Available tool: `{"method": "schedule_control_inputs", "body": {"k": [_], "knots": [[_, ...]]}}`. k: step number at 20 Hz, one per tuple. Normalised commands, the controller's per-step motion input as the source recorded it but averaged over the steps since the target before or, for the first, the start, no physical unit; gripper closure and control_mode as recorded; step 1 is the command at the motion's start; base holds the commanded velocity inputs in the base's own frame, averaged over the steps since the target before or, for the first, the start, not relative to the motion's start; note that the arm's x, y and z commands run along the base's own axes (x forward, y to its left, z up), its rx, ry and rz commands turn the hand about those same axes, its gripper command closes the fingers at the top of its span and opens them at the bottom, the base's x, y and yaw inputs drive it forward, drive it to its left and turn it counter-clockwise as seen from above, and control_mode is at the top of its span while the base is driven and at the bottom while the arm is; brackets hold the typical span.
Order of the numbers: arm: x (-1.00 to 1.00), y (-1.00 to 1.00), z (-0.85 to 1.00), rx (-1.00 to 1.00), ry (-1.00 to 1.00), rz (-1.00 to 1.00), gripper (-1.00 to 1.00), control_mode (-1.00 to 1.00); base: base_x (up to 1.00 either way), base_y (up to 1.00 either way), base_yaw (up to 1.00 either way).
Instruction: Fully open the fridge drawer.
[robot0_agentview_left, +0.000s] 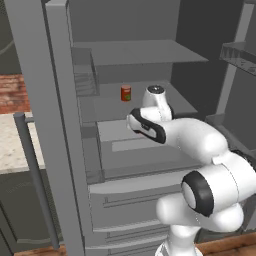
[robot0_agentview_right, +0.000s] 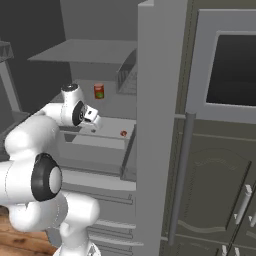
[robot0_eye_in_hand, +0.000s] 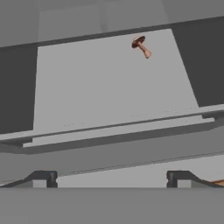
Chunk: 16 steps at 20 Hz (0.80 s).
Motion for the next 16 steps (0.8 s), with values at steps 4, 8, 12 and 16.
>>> {"method": "schedule_control_inputs", "body": {"k": [4, 8, 12, 16], "knots": [[0.45, -0.03, -0.27, 0.00, 0.00, 0.03, -1.00, -1.00, 0.00, 0.00, 0.00], [0.37, -0.01, -0.24, 0.00, 0.00, 0.04, -1.00, -1.00, 0.00, 0.00, 0.00], [0.39, 0.00, -0.25, 0.00, 0.00, 0.02, -1.00, -1.00, 0.00, 0.00, 0.00], [0.37, -0.06, -0.38, 0.00, 0.00, 0.00, -1.00, -1.00, 0.00, 0.00, 0.00]]}}
